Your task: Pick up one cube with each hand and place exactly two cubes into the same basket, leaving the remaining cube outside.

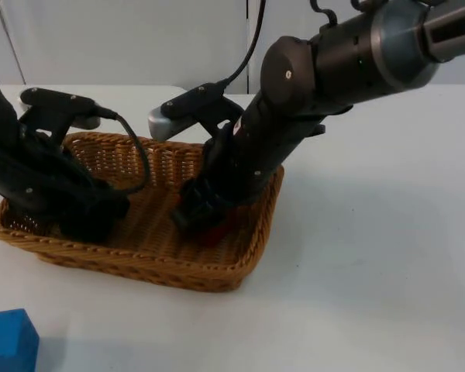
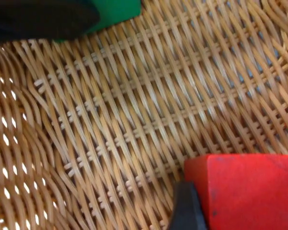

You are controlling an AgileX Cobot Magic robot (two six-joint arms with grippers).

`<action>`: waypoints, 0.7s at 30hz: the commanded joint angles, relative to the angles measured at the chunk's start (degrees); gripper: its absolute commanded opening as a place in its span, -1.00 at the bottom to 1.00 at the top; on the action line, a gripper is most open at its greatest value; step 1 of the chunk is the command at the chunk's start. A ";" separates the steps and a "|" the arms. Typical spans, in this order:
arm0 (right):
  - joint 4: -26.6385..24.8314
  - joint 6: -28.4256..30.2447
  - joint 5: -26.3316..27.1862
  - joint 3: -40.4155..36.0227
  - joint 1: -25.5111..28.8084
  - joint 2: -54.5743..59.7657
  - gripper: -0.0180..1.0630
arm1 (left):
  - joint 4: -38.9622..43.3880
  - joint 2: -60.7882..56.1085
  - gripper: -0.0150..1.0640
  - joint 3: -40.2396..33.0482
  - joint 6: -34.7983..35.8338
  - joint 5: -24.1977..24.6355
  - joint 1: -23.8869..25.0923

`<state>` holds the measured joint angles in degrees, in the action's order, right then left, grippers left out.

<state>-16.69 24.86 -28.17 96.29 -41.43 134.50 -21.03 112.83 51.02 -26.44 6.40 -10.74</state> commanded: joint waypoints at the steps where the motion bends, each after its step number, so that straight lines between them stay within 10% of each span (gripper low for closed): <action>1: -0.23 0.04 -0.20 0.17 -0.46 0.79 -0.97 | -0.62 0.17 -0.97 -0.04 0.05 -1.04 0.11; 12: -0.23 0.04 -0.61 0.17 -0.46 0.79 -0.28 | -0.62 0.22 -0.90 -0.04 0.05 -0.75 0.11; 21: 0.00 0.04 -0.49 0.17 -0.46 0.56 0.19 | -0.62 0.22 0.30 0.06 0.16 -0.76 0.11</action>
<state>-16.91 24.86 -28.38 96.40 -41.43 135.09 -21.03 112.91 51.02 -26.58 6.27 -10.74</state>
